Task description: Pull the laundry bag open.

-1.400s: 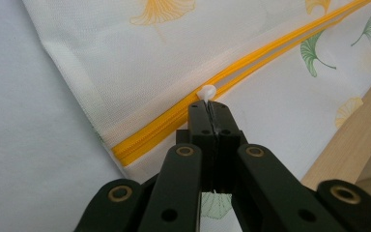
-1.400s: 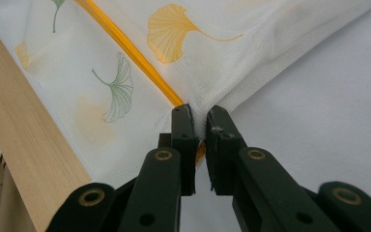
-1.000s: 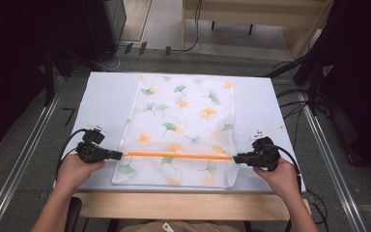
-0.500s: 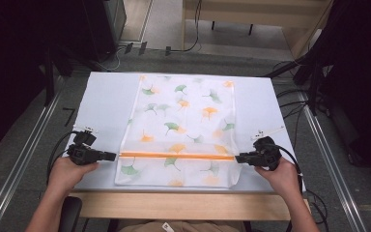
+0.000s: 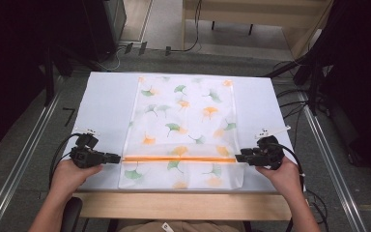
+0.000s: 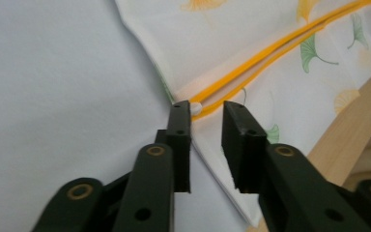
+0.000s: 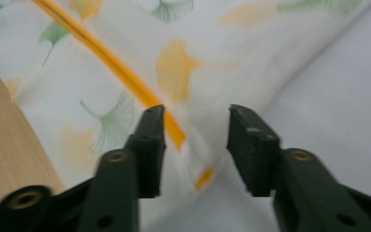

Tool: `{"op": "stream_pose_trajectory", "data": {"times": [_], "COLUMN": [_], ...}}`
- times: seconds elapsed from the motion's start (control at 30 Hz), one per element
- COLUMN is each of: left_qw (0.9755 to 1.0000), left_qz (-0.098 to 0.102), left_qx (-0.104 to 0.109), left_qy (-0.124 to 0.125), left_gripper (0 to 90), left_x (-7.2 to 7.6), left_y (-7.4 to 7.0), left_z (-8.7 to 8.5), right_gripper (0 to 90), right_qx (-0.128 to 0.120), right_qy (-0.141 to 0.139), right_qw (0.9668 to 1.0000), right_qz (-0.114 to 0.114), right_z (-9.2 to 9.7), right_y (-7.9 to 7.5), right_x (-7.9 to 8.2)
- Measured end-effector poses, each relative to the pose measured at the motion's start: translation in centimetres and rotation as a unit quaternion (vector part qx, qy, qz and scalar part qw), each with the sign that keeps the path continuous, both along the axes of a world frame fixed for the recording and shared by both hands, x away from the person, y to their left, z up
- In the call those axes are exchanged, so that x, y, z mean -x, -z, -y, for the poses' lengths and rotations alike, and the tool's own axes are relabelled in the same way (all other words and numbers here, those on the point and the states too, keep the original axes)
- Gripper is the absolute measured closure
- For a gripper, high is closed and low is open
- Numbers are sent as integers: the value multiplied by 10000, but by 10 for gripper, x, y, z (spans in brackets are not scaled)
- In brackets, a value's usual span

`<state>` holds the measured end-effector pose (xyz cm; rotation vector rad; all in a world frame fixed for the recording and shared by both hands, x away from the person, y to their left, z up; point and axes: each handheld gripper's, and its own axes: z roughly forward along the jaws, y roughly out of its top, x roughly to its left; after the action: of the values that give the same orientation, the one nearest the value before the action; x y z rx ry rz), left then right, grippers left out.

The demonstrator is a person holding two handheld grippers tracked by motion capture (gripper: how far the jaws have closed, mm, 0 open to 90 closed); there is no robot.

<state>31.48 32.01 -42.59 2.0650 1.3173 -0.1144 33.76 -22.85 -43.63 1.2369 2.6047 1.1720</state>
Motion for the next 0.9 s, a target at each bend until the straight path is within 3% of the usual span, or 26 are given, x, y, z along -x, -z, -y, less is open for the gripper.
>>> {"op": "stream_pose_trajectory", "data": {"times": [0.07, 0.23, 0.4, 0.57, 0.73, 0.8, 0.87, 0.9], "left_qw": [9999, 9986, 9922, 9907, 9891, 9879, 9848, 9841], "left_qz": [162, 520, 1234, 1353, 1451, 1512, 1669, 1709], "left_qx": [26, -13, -121, -142, -124, -157, -210, -140], "left_qy": [14, 19, 103, 26, -227, -312, -431, -465], "left_gripper": [660, 560, 455, 416, 394, 391, 392, 391], "left_x": [0, 1, 3, -1, -5, -6, -6, -7], "left_y": [-2, -4, -7, -7, -7, -8, -9, -9], "left_z": [0, 0, 2, -4, -14, -18, -21, -23], "right_gripper": [501, 461, 457, 371, 344, 324, 300, 299], "right_qx": [-96, -168, -277, -261, -230, -200, -195, -170], "right_qy": [-20, 23, 43, 19, 307, 437, 565, 631], "right_qw": [9998, 9996, 9991, 9971, 9951, 9936, 9922, 9918], "right_qz": [143, 236, 332, 715, 915, 1024, 1094, 1095], "right_z": [0, 0, 1, 12, 27, 32, 38, 41], "right_y": [-1, -2, -6, -3, -1, 0, 2, 3], "right_x": [0, -1, 0, -1, -3, -4, -5, -5]}}
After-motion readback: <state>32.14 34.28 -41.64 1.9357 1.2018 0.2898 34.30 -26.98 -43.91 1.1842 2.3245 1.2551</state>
